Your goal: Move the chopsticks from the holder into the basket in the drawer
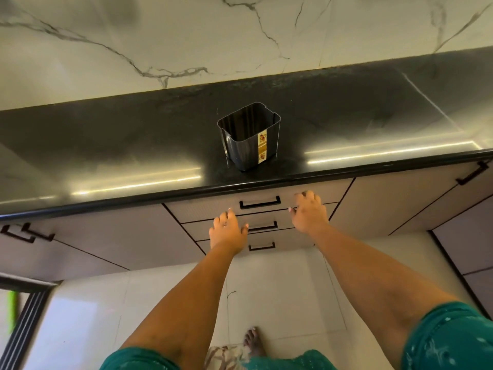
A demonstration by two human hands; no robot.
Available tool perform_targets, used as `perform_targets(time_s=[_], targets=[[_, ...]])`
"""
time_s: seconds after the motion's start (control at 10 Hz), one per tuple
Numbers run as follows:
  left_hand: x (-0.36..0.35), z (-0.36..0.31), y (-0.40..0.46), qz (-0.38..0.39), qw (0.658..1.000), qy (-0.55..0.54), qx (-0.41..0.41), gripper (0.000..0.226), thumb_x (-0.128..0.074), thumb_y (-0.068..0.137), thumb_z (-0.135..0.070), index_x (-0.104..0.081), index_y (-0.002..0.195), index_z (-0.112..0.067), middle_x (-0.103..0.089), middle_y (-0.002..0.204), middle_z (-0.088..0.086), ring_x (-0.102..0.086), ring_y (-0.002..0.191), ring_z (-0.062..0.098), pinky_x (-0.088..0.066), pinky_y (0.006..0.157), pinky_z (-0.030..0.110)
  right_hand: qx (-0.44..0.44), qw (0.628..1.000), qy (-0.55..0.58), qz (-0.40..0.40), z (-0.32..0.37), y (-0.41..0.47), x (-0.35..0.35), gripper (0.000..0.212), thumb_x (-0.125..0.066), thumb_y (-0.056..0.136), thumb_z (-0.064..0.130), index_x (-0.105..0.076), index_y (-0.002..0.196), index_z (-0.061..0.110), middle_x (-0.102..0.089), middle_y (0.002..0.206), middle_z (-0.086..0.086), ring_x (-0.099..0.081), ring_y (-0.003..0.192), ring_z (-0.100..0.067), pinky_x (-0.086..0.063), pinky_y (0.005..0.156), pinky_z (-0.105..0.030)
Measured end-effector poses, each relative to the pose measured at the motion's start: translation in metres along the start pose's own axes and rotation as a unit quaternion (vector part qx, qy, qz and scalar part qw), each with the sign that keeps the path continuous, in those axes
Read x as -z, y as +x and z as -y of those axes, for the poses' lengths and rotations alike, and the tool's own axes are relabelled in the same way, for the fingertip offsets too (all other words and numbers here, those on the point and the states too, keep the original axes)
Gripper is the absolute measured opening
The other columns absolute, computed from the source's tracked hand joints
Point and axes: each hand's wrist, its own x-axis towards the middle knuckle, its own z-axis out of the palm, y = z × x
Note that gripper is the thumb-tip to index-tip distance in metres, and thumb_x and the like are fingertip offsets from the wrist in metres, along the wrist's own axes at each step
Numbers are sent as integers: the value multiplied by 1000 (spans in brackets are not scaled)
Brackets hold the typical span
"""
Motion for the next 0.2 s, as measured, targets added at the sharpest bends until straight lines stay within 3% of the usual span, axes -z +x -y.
perform_targets(time_s=[0.1, 0.2], targets=[[5, -19, -30, -113, 988, 67, -83, 74, -38, 95, -52, -8, 151, -12, -11, 159, 14, -11, 146, 32, -17, 116, 46, 59, 993, -25, -96, 2, -29, 15, 46, -50, 95, 39, -46, 131, 9, -47, 133, -15, -47, 125, -32, -44, 102, -39], [11, -31, -47, -176, 973, 92, -119, 76, -32, 96, -53, 3, 151, -14, 4, 160, 13, 3, 147, 32, -3, 116, 46, 85, 992, -24, -92, 3, -47, 26, 63, -44, 97, 43, -27, 149, 9, -29, 155, -17, -24, 145, -34, -26, 118, -45]])
